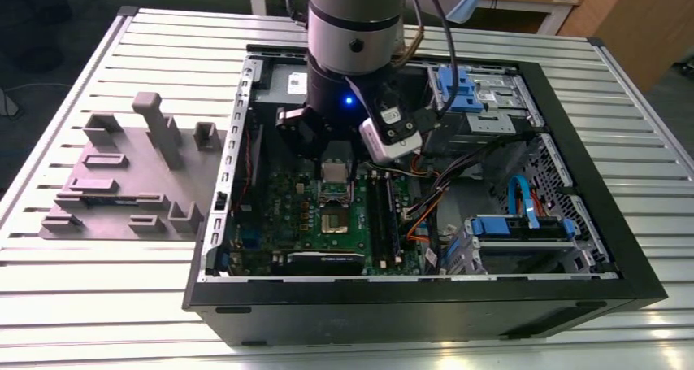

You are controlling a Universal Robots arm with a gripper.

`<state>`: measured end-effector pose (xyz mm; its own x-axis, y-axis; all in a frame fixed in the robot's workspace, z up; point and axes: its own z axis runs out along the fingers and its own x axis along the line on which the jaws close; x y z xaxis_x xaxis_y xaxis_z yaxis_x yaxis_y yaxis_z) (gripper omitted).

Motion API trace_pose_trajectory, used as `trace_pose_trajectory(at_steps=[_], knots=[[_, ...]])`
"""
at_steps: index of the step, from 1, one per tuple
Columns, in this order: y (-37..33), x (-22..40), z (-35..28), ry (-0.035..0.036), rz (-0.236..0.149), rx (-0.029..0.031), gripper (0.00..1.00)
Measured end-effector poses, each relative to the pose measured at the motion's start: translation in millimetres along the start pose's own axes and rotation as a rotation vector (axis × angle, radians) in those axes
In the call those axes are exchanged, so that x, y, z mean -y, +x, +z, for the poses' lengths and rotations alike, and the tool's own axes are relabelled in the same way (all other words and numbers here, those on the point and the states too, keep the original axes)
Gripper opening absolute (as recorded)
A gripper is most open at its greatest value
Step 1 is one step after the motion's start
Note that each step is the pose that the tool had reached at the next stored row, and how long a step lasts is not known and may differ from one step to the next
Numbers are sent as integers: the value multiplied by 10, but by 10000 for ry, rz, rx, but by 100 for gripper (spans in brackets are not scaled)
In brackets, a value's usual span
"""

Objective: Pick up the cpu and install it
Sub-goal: 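Place the cpu into insertion slot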

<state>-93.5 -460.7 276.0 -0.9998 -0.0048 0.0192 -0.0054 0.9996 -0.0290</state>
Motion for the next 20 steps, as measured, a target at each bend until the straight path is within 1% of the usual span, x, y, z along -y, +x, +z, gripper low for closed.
trace_pose_trajectory(at_steps=[2, 3, 11, 16, 20], knots=[[0, 42, 11, -1, 0, 0, 47], [-1, 50, 20, -3, -1, 1, 47], [-59, 54, 98, 0, -21, 0, 47], [-64, 83, 189, 0, -20, 1, 47], [-71, 137, 251, -1, 1, 0, 47]])
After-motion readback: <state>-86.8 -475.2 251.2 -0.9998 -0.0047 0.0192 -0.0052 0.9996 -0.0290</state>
